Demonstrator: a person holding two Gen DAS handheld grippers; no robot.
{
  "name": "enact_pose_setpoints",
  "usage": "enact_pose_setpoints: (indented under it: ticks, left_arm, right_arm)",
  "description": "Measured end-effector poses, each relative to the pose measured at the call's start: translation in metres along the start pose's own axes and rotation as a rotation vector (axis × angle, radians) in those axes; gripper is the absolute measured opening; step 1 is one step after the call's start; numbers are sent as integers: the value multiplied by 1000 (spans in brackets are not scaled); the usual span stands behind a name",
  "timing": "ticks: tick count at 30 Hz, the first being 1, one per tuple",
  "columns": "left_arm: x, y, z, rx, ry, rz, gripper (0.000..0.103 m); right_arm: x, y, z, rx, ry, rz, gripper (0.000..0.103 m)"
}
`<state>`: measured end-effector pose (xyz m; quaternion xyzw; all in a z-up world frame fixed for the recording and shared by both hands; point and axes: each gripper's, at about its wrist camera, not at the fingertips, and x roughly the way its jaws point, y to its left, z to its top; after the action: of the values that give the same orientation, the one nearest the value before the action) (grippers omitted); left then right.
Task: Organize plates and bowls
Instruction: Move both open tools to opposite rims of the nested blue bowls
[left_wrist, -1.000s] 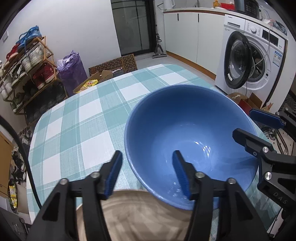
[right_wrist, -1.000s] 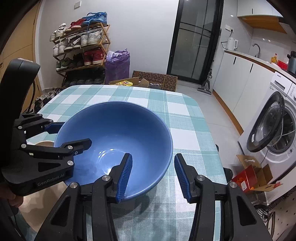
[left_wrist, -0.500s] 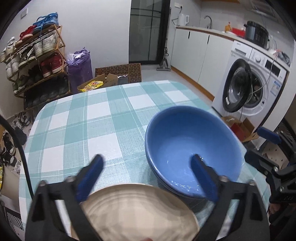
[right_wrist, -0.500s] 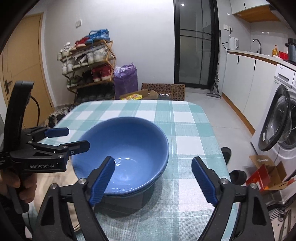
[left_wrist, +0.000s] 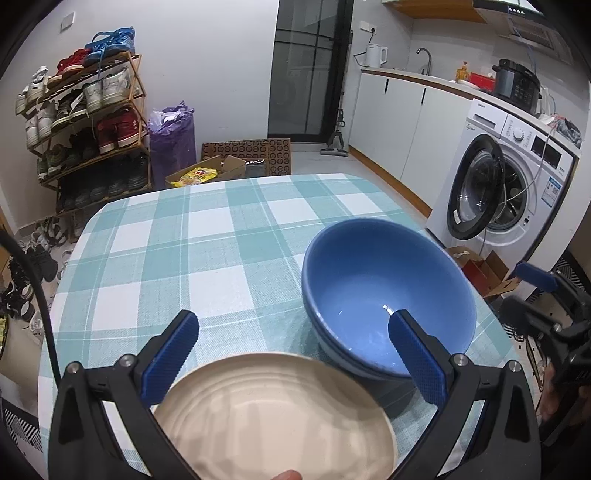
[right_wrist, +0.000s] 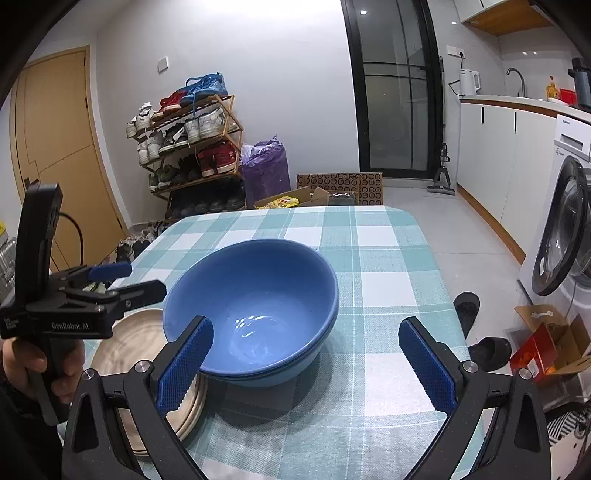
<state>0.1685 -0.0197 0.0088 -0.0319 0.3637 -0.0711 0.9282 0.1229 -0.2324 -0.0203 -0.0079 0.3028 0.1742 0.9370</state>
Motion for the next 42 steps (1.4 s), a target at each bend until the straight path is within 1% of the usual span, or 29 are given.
enact_pose_setpoints:
  ticks: [4,7,13,21,27,33,36,39,42]
  left_arm:
    - [-3,-2,-7,20,-14,41,103]
    - [-4,-3,-11,20,-21,51,103]
    - [-7,-1,-16,3,-29,52,103]
    - [-10,4,-19,-26,-32,54,103]
    - [-10,6,-17,-44,-25,45,103]
    - [-5,2,-12,-36,-12,7,102]
    - [0,-3,-9,-29,-8,0,102]
    - [8,-7,-4,-37,4,-25,102]
    - [17,-9,-1,-45,15,-30,102]
  right_arm:
    - [0,-5,-1,1,2,2,102]
    - [3,-7,-1,10,8,4,102]
    - [6,-15,-2,30,16,-1,102]
    - [11,-13,-3,29,24,16,102]
    - [18,-13,-6,34,36,31,102]
    - [27,-14,-9,51,48,43,102]
    - [30,-17,-10,71,52,45,102]
    - [35,-22,-12,106,56,51,102]
    - [38,-24,-14,128,63,57,102]
